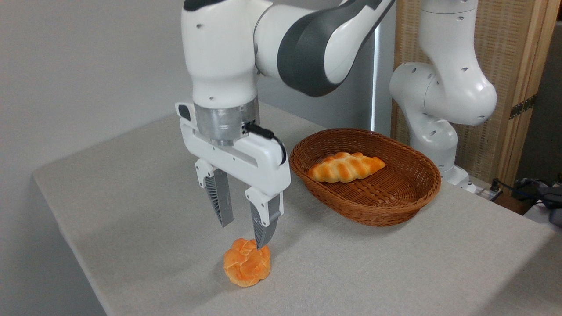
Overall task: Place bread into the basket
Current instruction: 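Lower the open gripper down around the round orange bun, then close the gripper fingers on the round orange bun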
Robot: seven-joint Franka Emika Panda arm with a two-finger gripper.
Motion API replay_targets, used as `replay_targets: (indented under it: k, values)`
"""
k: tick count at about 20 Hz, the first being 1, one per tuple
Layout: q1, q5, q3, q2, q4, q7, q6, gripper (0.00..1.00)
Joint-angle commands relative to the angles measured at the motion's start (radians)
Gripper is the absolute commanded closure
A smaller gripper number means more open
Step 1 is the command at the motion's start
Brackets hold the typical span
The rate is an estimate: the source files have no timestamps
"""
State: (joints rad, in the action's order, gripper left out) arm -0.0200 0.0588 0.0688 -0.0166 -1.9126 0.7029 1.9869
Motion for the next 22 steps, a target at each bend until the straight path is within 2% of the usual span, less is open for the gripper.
replay_targets:
  k: [1, 8, 11, 19, 20, 22]
  values:
    - [0.006, 0.016, -0.007, -0.043, -0.008, 0.030, 0.050, 0.00]
    - [0.006, 0.016, -0.015, -0.088, -0.008, 0.030, 0.079, 0.00]
    - [0.006, 0.016, -0.024, -0.126, -0.008, 0.024, 0.133, 0.00]
    - [0.006, 0.016, -0.038, -0.146, -0.009, 0.020, 0.128, 0.00]
    - [0.006, 0.016, -0.038, -0.146, -0.009, 0.020, 0.127, 0.03]
    - [0.008, 0.016, -0.038, -0.146, -0.009, 0.027, 0.124, 0.13]
